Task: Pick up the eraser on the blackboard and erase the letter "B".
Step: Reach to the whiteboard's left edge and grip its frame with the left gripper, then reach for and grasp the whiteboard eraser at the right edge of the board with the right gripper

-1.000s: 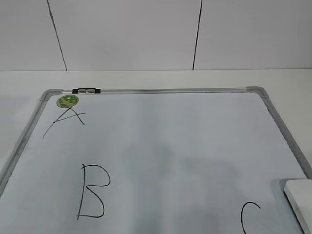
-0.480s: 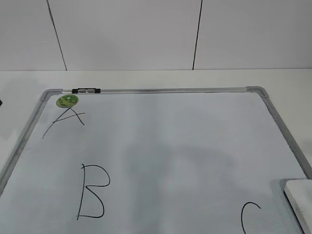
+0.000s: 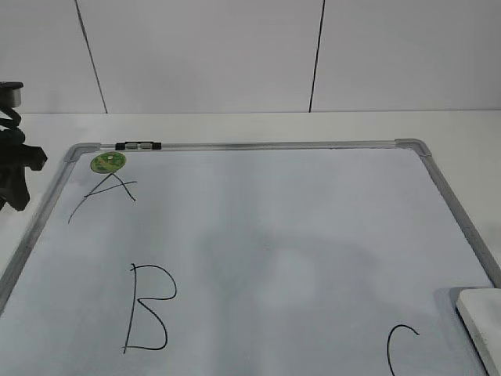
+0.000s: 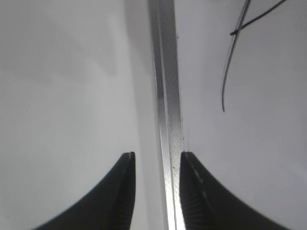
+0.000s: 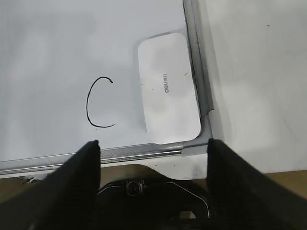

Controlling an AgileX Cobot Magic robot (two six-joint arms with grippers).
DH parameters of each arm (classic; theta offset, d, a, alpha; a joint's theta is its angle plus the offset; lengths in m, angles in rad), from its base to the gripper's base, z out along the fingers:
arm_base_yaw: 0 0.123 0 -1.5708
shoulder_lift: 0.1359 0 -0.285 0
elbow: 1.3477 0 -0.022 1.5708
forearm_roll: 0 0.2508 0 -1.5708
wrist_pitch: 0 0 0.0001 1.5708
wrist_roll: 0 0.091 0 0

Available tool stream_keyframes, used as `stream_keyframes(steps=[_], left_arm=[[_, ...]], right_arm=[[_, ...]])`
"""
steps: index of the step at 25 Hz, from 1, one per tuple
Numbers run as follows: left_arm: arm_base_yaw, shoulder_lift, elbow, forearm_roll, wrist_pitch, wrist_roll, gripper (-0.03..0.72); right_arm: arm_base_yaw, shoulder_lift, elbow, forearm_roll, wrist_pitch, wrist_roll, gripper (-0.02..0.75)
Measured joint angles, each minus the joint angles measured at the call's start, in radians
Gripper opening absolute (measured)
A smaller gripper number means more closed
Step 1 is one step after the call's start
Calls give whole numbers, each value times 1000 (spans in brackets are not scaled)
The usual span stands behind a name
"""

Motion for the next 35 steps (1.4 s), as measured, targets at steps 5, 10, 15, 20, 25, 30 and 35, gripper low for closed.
stream_keyframes(steps=[5,10,15,20,25,30,35], left_arm=[[0,76,-49,0,-17,0,238],[0,132,-64,0,-37,1,238],[0,171,-66,2,-51,2,238],[0,173,-66,2,-75,2,238],[0,181,-69,-22,-77,41,223],[0,194,-80,-34,-61,50,176],[0,196,-85,-43,-53,47,38]], right_arm=[[0,0,0,1,0,2,531],[0,0,0,1,0,2,531],[0,0,0,1,0,2,531],[0,0,0,1,0,4,531],[0,0,0,1,0,4,531],[0,0,0,1,0,4,531],[0,0,0,1,0,4,531]])
